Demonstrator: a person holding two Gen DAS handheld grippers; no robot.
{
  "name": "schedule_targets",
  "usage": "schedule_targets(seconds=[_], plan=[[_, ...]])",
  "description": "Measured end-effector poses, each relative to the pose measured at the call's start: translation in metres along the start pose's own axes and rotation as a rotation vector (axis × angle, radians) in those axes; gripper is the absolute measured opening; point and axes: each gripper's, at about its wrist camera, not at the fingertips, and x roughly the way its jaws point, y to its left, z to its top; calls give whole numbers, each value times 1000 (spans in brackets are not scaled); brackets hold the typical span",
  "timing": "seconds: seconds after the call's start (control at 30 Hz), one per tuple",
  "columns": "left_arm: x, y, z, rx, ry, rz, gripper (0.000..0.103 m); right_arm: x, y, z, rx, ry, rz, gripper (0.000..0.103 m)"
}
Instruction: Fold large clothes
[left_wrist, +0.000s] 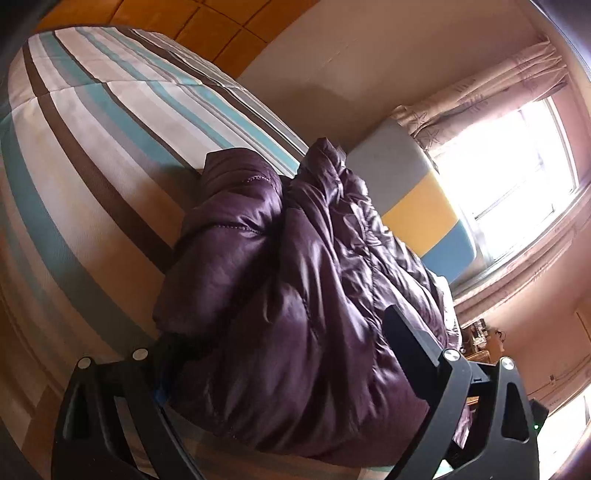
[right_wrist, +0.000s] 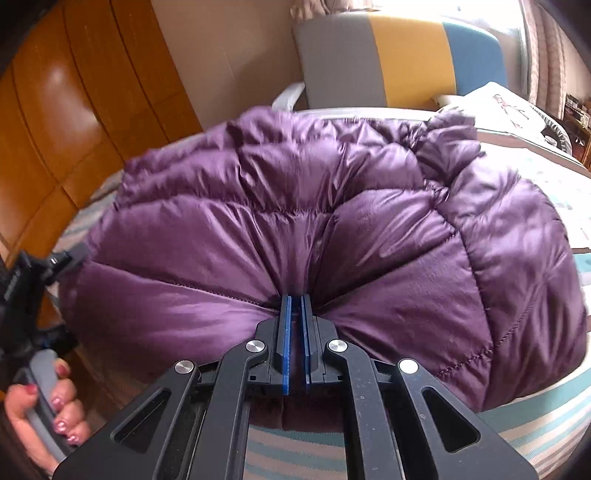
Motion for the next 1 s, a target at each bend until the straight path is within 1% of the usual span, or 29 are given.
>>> schedule_targets(seconds=[0.1,0.17,0.27,0.33,0.47,0.63,0.73,0.77,0.8,0.83,0.9,0.93,0.97,1.0], plan=[[7,-9,0,22,-10,75,93,5,10,1,-57,21,-60,4],[11,-15,1,21,-16,116,93,6,14,2,-64,23,-81,4],[14,-17,3,-10,-34,124,93,7,14,2,-56,14,-84,4],[14,-16,2,-29,-49,124,90,6,14,2,-56,9,-83,4],[9,-19,-4,-16,-40,134,84,4,12,-3,-46,-5,-76,4],[9,-20,-5,-23,-37,134,82,1,10,-4,-31,-12,-67,5],[11,-12,-2,-98,-20,78,69,1,8,-4,-27,-13,-60,5],[12,-10,-1,-122,-11,60,59,1,7,-4,-23,-13,-56,5],[14,-8,-1,-144,0,43,54,1,6,-4,-18,-12,-53,4],[15,-6,-2,-157,7,32,51,1,5,-4,-17,-12,-52,4],[16,-4,-1,-173,15,3,39,-1,3,-5,-20,-14,-53,5],[15,-4,0,-178,17,-13,36,-1,3,-5,-22,-13,-54,5],[13,-6,1,-170,11,-20,31,-1,3,-5,-28,-14,-59,5],[11,-9,1,-156,0,-21,28,-1,4,-5,-33,-14,-64,5]])
